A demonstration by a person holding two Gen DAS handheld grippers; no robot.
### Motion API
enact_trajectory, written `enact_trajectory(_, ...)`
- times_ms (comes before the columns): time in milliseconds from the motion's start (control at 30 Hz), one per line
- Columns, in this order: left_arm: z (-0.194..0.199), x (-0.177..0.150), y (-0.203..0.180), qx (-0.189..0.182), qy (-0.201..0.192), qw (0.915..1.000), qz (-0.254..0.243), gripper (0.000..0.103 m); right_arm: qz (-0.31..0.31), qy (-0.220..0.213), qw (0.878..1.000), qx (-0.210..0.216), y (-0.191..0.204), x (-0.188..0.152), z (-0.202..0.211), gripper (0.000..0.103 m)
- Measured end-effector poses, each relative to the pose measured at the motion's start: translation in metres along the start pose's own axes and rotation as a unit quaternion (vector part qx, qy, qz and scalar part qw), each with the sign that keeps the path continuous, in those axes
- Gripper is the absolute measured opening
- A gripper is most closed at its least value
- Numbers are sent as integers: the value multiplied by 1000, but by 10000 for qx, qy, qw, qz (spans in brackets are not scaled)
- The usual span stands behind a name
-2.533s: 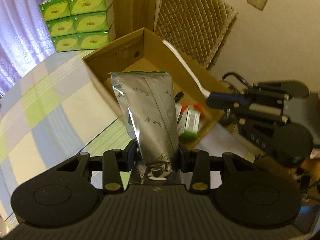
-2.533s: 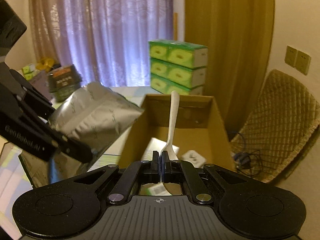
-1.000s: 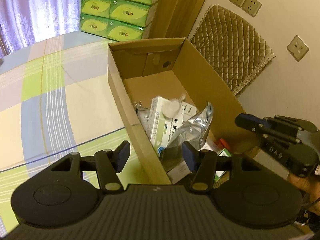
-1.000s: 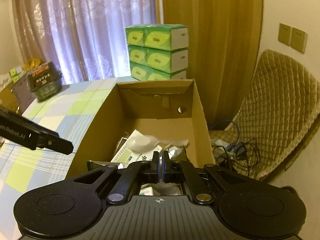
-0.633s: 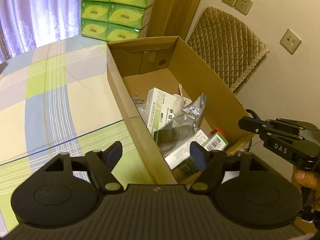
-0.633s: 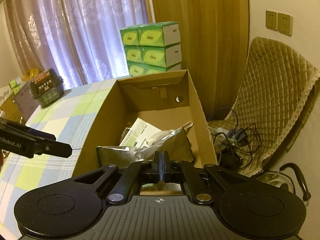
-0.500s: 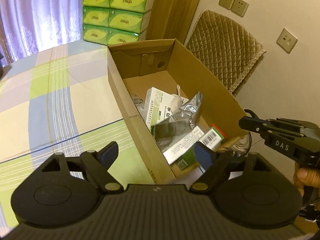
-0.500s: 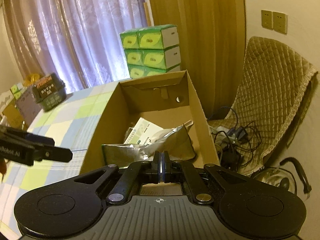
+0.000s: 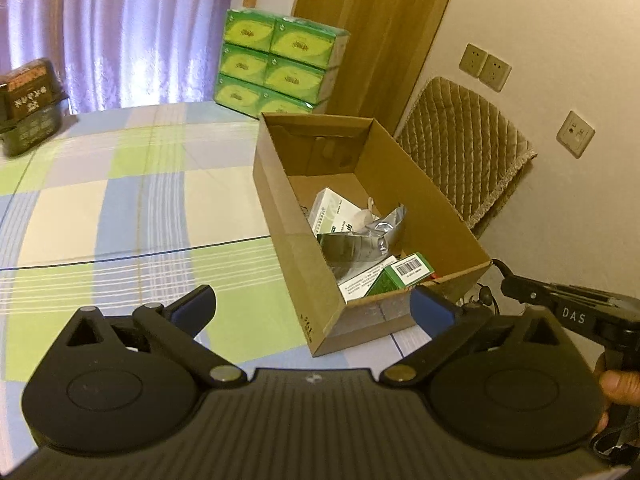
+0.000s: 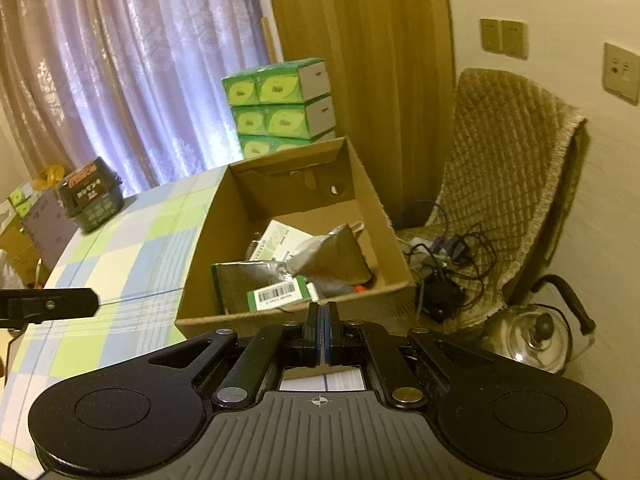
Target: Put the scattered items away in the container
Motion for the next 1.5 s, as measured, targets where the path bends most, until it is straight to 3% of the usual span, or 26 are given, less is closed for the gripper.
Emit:
enact_trajectory(233,14,-8,2,7,-104,9999,62,102,40,-133,9997,-180,2,-7,17,5)
enact_trajectory(267,15,-9,2,4,-119,9999,98,102,68,-165,9996,-202,2,-7,20,21)
enact_trajectory(300,17,-9,3,4,-137,9998,125,102,91,-217,9994,-255,3,-6,23,50)
enact_trajectory(333,18,-9,3,2,-153,9998,141,102,110,-367,9988,-311,4,-4,28,103)
enact_trajectory(400,21,-10,3,15,-184,9997,134,102,216,-726,9968,-268,10,1,33,103)
enact_trajectory(600,25,-14,4,102,-239,9996,143,102,379,-901,9946,-345,24,6,24,103)
enact_trajectory(1000,35,-32,-14,433,-176,9987,211,102,291,-275,9985,-362,25,-5,7,103)
enact_trajectory(1233,32,-45,-20,607,-36,9978,276,102,279,-155,9987,-392,17,-16,41,103)
enact_trajectory(1500,29,-51,-22,714,-3,9972,236,102,308,-51,9989,-352,17,-16,45,103)
Point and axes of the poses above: each gripper's, at about its wrist camera, not at the fingertips, and z roughly against the way its jaws point, y to its left, x to its top, the point moved 9 cm from there along -z, roughly the way its jaws point, and after that the axes turned 7 degrees about z, right-handed, at the moved point
